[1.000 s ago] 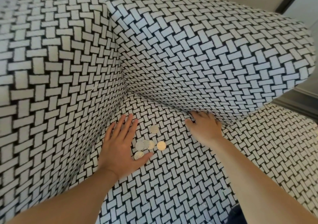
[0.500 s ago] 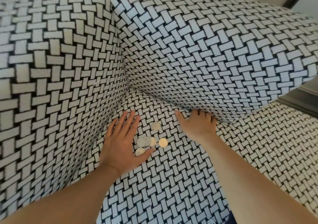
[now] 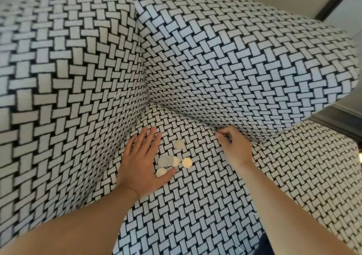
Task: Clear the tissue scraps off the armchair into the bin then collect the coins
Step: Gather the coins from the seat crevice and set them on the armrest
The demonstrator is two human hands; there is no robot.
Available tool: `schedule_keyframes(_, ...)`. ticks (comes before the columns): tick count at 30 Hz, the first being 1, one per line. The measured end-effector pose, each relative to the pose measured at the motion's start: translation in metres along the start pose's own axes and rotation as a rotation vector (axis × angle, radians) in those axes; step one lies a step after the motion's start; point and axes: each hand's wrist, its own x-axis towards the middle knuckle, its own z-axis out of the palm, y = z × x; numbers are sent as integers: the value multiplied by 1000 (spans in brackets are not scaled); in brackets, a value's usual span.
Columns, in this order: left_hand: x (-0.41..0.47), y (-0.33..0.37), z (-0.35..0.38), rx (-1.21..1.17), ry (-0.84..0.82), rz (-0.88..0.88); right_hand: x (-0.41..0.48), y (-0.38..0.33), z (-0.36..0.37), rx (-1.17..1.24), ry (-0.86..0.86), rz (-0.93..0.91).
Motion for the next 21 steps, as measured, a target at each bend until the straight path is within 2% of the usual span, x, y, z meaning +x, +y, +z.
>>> schedule_keyframes(3, 0, 0, 0, -2, -6, -3, -4, -2, -4, 99, 59, 0)
schedule_keyframes(5, 0, -1, 0, -3, -4, -3, -4, -9, -8, 141, 71, -89)
schedule_keyframes(8, 0, 0, 1, -6, 2, 0, -8, -27, -8, 108, -144, -265)
schedule_keyframes(10, 1, 0, 1, -12, 3, 1, -14, -37, -3, 87, -257, -292)
schedule_keyframes(12, 1, 0, 1, -16, 6, 8, -18, -41, 2, 58, -293, -293)
schedule_keyframes(15, 1, 0, 1, -9, 5, 7, -20, -41, 6, -1, -286, -309)
schedule_keyframes(18, 1, -1, 1, -4, 4, 4, -13, -40, 5, -14, -118, -273)
schedule_keyframes(19, 1, -1, 2, -5, 4, 4, -10, -37, 4, -71, -69, -245)
schedule_keyframes(21, 1, -1, 2, 2, 2, 6, -5, -29, 3, -249, -122, -120)
